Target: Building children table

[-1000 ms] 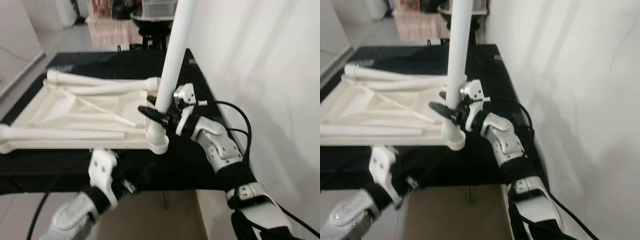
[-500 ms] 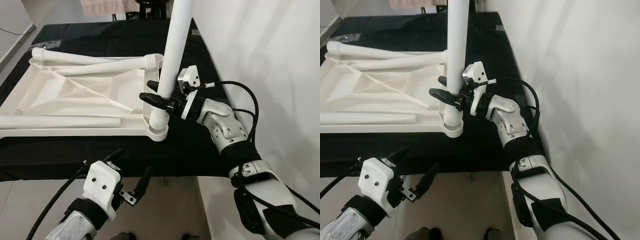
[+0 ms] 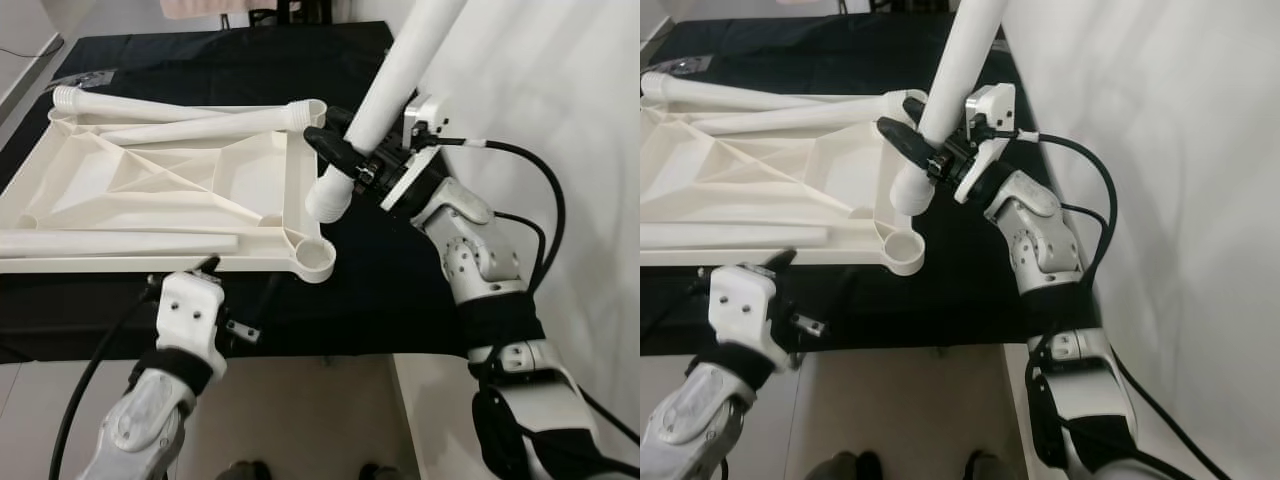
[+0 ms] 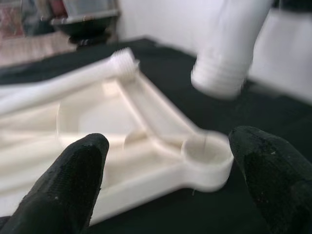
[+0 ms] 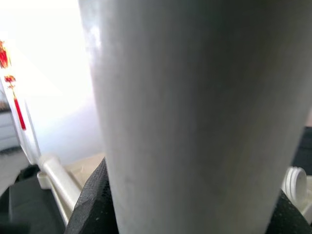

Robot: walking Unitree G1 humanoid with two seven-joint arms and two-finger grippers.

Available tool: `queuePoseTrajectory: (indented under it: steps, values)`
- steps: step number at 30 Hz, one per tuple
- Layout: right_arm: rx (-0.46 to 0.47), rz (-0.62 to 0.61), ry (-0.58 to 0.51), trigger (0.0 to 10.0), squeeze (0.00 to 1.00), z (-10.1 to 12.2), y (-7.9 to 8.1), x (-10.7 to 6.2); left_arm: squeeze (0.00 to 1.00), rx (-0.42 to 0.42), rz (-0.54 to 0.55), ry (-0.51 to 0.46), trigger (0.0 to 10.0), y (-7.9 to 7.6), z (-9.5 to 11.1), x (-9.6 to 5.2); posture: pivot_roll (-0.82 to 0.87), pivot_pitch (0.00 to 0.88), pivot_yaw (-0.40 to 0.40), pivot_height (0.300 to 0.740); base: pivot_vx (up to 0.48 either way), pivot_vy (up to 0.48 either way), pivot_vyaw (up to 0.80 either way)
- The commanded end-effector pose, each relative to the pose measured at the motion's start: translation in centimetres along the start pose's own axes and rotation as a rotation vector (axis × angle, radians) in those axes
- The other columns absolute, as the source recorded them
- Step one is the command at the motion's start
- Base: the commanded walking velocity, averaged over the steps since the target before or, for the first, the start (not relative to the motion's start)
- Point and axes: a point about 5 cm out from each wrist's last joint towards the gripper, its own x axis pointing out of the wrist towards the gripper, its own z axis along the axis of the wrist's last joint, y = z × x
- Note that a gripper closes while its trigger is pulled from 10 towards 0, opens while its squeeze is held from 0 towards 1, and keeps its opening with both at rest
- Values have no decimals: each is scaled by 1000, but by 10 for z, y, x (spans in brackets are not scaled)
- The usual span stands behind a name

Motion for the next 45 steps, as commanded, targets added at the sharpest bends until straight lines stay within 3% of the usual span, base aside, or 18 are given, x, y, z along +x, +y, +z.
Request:
queuePoseTrajectory:
  steps: [1,4,5,8,12,16,18,21,22,25,27,29,34,35,38,40,45]
  values:
    - [16,11,18,10000,0,-8,13,1,0,-47,7,-4,10000,4,-3,4,-46,57,-17,740,424,0,775]
    - [41,-91,75,10000,0,-25,15,-7,0,-73,16,2,10000,7,-10,7,-50,10,-7,740,431,0,0]
    - [10,-70,84,10000,0,-29,19,-9,0,-76,16,8,10000,8,-13,8,-56,0,-2,740,431,0,800]
    - [-4,-29,87,10000,0,-31,26,-10,0,-86,16,17,10000,9,-18,10,-48,0,1,740,431,0,800]
    - [-61,-145,71,10000,0,-29,19,-7,0,-102,-7,36,10000,7,-27,15,-46,0,8,740,432,0,0]
    - [-36,-114,56,10000,0,-25,18,-7,0,-111,-41,44,10000,2,-32,17,-47,0,11,740,433,0,400]
    - [-76,-103,115,10000,0,-29,19,-6,0,-133,-85,56,10000,-2,-35,18,-48,0,13,740,394,0,0]
    - [-97,-43,161,10000,0,-35,23,-10,0,-123,-143,81,10000,-8,-40,16,-48,0,15,740,0,0,0]
    - [-37,91,141,10000,0,-33,29,-21,0,-75,-253,124,10000,-18,-47,8,-41,0,13,740,0,0,0]
    - [-2,310,138,10000,0,-26,38,-42,0,-53,-439,211,10000,-34,-58,-11,-38,0,11,740,0,0,0]
    - [14,374,140,10000,0,-25,41,-49,0,-48,-485,232,10000,-38,-61,-16,-38,0,10,740,0,0,0]
    - [71,487,167,10000,0,-22,43,-63,0,-61,-581,277,10000,-47,-69,-31,-38,0,9,740,0,0,0]
    - [63,507,231,10000,0,-25,38,-72,0,-92,-542,260,10000,-44,-68,-32,-37,0,6,740,0,0,0]
    - [73,526,308,10000,0,-27,31,-83,0,-70,-505,243,10000,-42,-66,-31,-31,0,5,740,0,0,0]
    - [90,543,346,10000,0,-28,29,-89,0,-59,-506,241,10000,-42,-65,-33,-31,0,5,740,0,0,0]
    - [45,508,371,10000,0,-31,26,-91,0,-49,-514,242,10000,-42,-64,-36,-29,10,6,740,0,0,0]
    - [75,547,431,10000,0,-36,31,-98,0,-57,-504,254,10000,-40,-63,-40,-29,27,11,740,0,0,-160]
